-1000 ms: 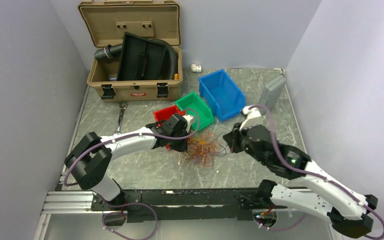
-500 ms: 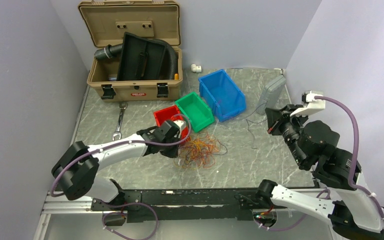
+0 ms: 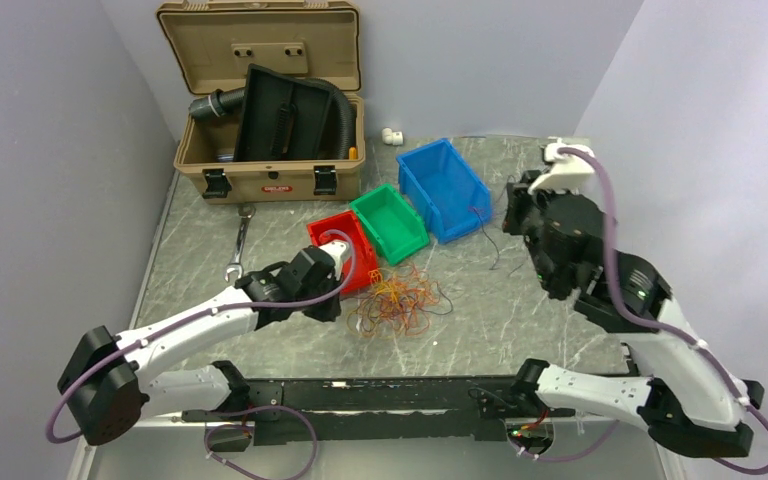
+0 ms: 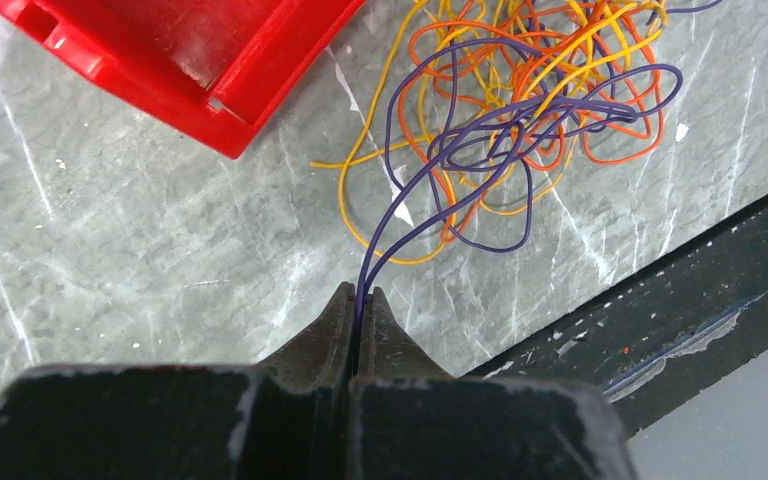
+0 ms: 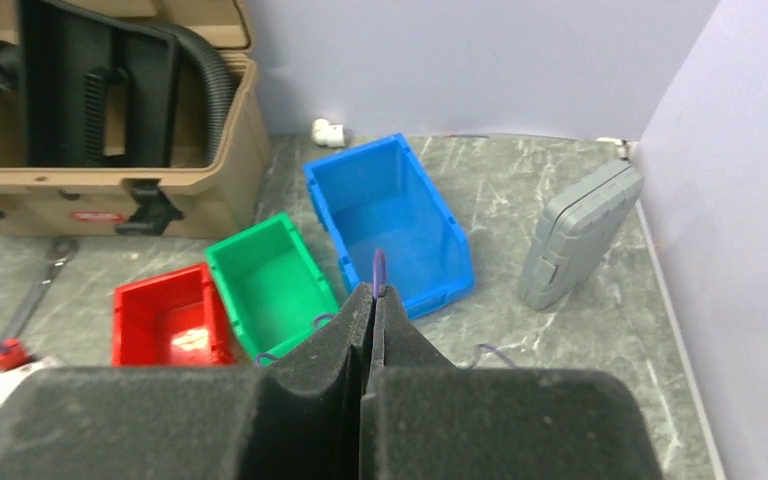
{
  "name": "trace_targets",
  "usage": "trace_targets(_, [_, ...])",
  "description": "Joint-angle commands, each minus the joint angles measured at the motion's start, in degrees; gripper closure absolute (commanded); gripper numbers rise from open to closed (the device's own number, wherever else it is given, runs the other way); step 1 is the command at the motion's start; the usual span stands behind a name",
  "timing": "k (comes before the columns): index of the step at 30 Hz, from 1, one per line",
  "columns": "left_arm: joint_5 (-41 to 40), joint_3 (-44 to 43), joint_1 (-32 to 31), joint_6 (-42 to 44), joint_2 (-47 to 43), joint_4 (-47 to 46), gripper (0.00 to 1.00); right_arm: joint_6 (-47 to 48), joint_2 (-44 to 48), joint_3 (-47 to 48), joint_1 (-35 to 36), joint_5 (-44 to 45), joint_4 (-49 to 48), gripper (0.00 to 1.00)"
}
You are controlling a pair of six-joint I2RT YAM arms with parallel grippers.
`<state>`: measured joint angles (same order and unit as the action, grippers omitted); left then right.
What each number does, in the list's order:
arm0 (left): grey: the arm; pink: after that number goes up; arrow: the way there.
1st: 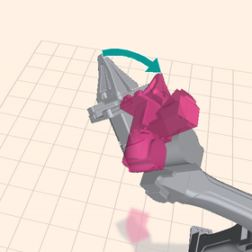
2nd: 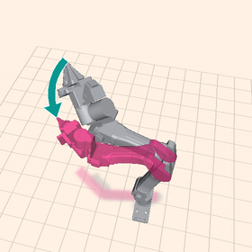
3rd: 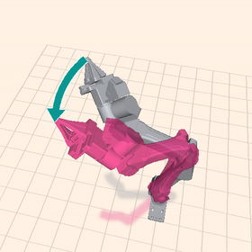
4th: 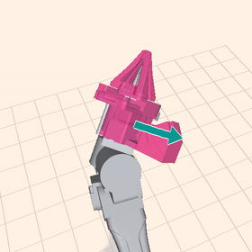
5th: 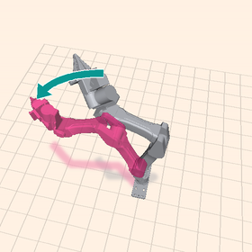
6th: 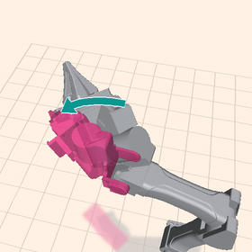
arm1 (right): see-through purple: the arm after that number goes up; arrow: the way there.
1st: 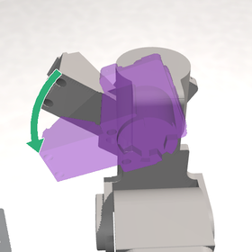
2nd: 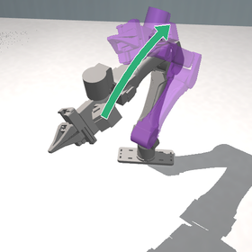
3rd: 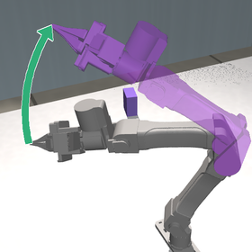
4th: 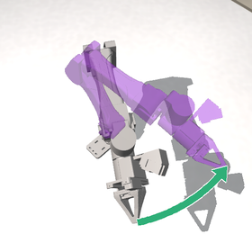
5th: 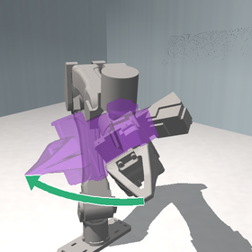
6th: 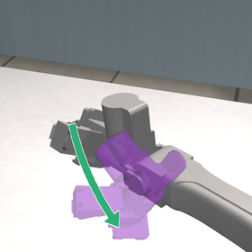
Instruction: Untangle the cables
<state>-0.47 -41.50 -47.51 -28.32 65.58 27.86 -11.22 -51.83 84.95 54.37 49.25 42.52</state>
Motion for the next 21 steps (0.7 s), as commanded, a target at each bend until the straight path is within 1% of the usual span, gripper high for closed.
trace_targets(1, [-1.6,-2.4,-0.2,-0.2,-2.8,3.8,1.00,3.4,-5.5,0.5,-4.6,-1.9,-4.4,1.00])
trace_targets(4, [-1.8,-2.7,-0.1,-0.2,-4.8,5.2,1.00,2.4,-8.3,-0.4,-10.5,-9.5,-6.7,1.00])
trace_targets(7, [-2.6,-3.1,-0.1,0.1,-6.8,6.9,1.00,2.4,-11.7,-0.2,-13.8,-13.2,-9.0,1.00])
trace_targets(11, [-3.8,-3.9,-0.1,0.3,-8.7,8.9,1.00,2.3,-17.3,2.9,-18.0,-19.4,-10.6,1.00])
trace_targets(21, [-3.5,-7.5,-0.1,1.3,-11.2,10.9,1.00,1.9,-28.7,10.5,-25.3,-26.6,-12.4,1.00])
